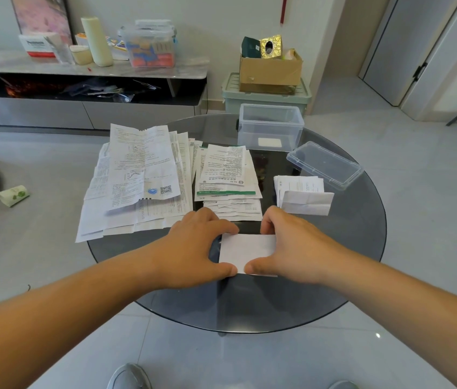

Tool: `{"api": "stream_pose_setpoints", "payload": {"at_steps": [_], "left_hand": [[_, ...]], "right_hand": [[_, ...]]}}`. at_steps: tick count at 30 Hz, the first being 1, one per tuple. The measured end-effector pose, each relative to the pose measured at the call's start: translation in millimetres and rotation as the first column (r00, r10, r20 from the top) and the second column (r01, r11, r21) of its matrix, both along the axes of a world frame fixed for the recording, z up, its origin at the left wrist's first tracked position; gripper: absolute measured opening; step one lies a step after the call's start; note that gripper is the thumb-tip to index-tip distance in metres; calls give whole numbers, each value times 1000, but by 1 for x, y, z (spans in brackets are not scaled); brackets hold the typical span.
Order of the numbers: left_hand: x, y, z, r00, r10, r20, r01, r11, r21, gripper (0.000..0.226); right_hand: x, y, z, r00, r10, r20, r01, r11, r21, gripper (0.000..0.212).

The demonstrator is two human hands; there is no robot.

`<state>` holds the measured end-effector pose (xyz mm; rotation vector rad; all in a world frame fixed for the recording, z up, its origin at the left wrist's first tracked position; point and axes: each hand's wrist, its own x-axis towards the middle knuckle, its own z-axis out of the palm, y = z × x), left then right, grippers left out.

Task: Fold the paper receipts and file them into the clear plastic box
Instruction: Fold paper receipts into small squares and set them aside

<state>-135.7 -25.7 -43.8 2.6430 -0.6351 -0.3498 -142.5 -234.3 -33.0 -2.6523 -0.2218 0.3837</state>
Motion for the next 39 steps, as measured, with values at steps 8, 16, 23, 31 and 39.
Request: {"api": "stream_pose_setpoints", "payload": {"at_steps": [8,16,23,31,39], "left_hand": [[3,-6,-3,999,22,48,-17,995,-100,54],[8,-14,1,1000,24,12,-21,977,-211,17],[23,-47,19,994,49,97,-20,960,-279,3],[75,-101,25,962,44,271,-7,990,-137,14],[103,-109,9,934,69,352,-79,997,14,38]], "right_hand": [[0,-11,-11,999,39,24,-43,980,194,34],[2,-22,-13,999,34,39,-45,944,326,15],[0,-54,10,971,43,234,-84,982,169,8],[45,-102,4,883,-58,465,55,998,21,10],[66,-98,-10,881,-178,438,217,976,-39,46]]}}
